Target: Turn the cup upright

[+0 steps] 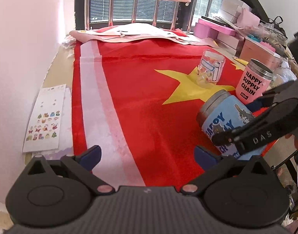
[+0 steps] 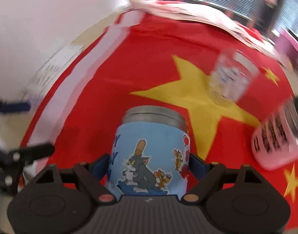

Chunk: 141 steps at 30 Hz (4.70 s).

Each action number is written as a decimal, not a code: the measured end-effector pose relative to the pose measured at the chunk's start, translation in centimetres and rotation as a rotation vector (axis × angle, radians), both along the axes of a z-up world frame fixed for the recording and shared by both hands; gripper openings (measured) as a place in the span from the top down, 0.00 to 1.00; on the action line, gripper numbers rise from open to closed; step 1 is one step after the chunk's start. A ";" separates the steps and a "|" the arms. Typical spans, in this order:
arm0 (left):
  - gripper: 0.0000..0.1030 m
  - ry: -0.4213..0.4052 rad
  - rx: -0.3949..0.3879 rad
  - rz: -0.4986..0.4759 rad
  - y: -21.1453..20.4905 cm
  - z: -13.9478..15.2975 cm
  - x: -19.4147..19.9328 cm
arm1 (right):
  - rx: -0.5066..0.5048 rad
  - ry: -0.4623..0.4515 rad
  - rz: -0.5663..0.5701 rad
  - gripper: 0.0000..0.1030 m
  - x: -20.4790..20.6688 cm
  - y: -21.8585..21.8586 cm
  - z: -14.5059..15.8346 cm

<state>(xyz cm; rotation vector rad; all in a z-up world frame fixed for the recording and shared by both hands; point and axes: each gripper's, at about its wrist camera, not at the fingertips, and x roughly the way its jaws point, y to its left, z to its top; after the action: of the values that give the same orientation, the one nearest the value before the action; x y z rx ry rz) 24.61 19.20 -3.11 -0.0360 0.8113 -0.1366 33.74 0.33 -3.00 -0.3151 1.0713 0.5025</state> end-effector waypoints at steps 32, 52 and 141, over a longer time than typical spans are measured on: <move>0.00 -0.091 0.079 -0.205 -2.6 -0.9 -0.7 | 0.063 0.014 -0.209 0.04 1.8 -0.6 0.2; 0.00 -0.062 0.085 -0.282 -2.5 -2.2 0.0 | 0.171 -0.038 -0.129 0.20 0.0 -3.0 0.4; 0.00 -0.639 0.089 0.239 -18.2 5.9 -23.2 | 0.491 -0.823 -0.140 0.00 -27.2 -21.8 5.3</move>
<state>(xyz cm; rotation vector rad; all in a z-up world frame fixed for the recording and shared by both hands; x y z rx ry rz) 1.45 0.98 2.81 -0.0043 0.1698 0.1136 6.50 -21.45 2.33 0.0061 0.1527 0.4314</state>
